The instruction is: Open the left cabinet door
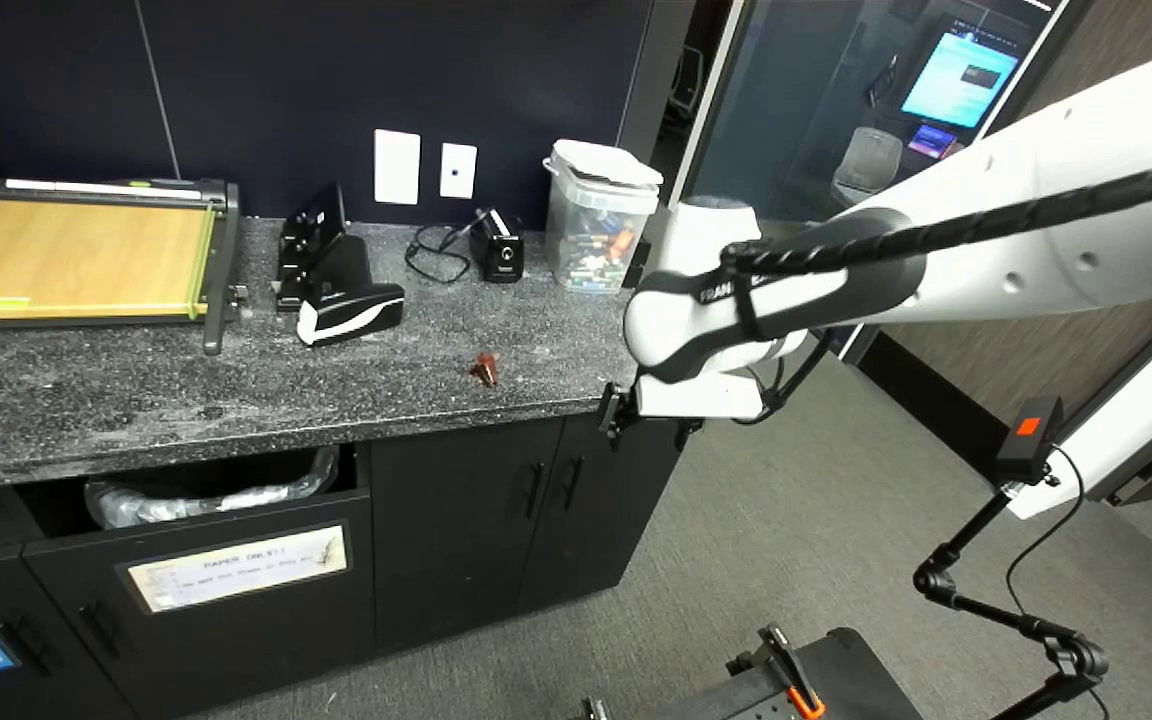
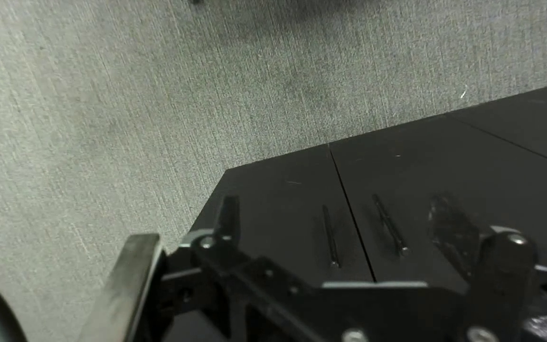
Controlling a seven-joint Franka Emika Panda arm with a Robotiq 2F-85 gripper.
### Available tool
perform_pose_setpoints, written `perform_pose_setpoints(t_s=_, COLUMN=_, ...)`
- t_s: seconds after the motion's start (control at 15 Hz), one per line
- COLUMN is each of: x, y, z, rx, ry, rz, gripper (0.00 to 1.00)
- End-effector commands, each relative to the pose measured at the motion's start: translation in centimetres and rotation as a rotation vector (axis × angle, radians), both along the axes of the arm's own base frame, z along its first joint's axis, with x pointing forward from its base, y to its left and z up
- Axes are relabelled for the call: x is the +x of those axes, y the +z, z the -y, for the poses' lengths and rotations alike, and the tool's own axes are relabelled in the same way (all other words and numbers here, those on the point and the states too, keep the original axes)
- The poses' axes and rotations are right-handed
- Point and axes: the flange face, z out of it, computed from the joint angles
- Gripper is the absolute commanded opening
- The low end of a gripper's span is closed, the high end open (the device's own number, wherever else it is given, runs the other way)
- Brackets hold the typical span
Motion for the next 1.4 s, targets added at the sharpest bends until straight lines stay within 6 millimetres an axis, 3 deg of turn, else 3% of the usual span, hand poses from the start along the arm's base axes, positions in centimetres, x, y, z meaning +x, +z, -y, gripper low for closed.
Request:
perform_pose_setpoints(t_s=0.0, x=1.7, y=-8.1, z=-0.6, rx=0.013, ry=0.062, rz=0.073, gripper=1.0)
perform_pose_setpoints(t_s=0.27, x=2.9, y=-16.3, z=-2.5, rx=0.022, ry=0.146, rz=0.183, gripper=1.0)
perform_pose_setpoints(t_s=0.53, x=4.0, y=-21.2, z=-5.2, rx=0.04, ry=0.234, rz=0.298, gripper=1.0)
perform_pose_setpoints(t_s=0.73, x=5.9, y=-22.9, z=-6.3, rx=0.048, ry=0.289, rz=0.386, gripper=1.0)
perform_pose_setpoints(t_s=1.07, x=9.7, y=-24.0, z=-5.4, rx=0.032, ry=0.35, rz=0.495, gripper=1.0)
perform_pose_setpoints(t_s=1.33, x=10.4, y=-26.0, z=-5.1, rx=0.021, ry=0.379, rz=0.505, gripper=1.0)
